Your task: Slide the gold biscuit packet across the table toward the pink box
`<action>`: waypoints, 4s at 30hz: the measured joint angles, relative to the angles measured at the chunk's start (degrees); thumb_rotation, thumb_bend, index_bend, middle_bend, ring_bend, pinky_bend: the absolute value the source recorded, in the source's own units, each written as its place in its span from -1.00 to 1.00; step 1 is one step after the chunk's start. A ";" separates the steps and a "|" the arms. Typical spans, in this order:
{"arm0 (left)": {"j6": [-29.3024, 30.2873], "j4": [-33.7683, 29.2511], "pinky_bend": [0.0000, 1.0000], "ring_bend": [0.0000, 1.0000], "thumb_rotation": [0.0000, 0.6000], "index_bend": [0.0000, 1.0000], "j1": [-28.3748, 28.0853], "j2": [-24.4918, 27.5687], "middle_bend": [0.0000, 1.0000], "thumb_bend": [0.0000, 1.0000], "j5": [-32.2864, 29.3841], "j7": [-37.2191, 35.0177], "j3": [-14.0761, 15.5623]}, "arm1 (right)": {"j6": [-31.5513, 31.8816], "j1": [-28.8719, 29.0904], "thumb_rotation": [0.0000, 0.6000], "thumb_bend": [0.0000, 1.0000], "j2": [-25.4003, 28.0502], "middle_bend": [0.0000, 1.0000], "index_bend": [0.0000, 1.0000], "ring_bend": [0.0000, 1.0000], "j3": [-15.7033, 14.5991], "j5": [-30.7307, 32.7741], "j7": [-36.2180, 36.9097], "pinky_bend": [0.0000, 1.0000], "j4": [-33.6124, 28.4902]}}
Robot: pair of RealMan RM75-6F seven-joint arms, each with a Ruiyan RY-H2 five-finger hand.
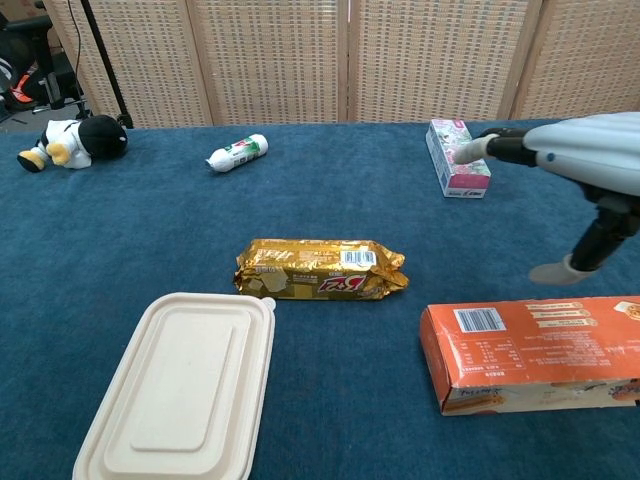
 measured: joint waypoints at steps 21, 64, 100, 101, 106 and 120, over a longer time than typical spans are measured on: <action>-2.65 2.21 -1.00 -1.00 1.00 -1.00 0.33 -0.81 -1.00 -0.41 0.05 -3.89 -1.06 | 4.93 17.22 1.00 -0.51 -17.09 -1.00 -0.99 -1.00 4.87 20.19 -8.90 -1.00 10.67; -6.08 4.29 -1.00 -1.00 1.00 -1.00 0.09 -2.14 -1.00 -0.40 -0.90 -5.64 -1.95 | -0.19 29.64 1.00 -0.48 -25.81 -1.00 -0.99 -1.00 5.90 28.21 -2.28 -1.00 26.68; -8.27 5.30 -1.00 -1.00 1.00 -1.00 -0.21 -2.80 -1.00 -0.40 -1.78 -6.40 -1.93 | -7.67 37.37 1.00 -0.49 -32.90 -1.00 -0.97 -1.00 8.66 31.91 0.37 -1.00 41.53; -8.38 5.37 -1.00 -1.00 1.00 -1.00 -0.24 -2.85 -1.00 -0.40 -1.82 -6.42 -1.92 | -7.92 37.61 1.00 -0.49 -33.04 -1.00 -0.97 -1.00 8.79 32.03 0.39 -1.00 41.99; -8.92 5.75 -1.00 -1.00 1.00 -1.00 -0.38 -3.13 -1.00 -0.40 -2.13 -6.54 -1.89 | -9.22 38.82 1.00 -0.49 -33.44 -1.00 -0.97 -1.00 9.64 32.64 0.49 -1.00 44.47; -9.94 6.59 -1.00 -1.00 1.00 -1.00 -0.63 -3.77 -1.00 -0.40 -2.74 -6.70 -1.88 | -11.85 40.78 1.00 -0.49 -33.93 -1.00 -0.97 -1.00 10.23 34.08 1.02 -1.00 49.15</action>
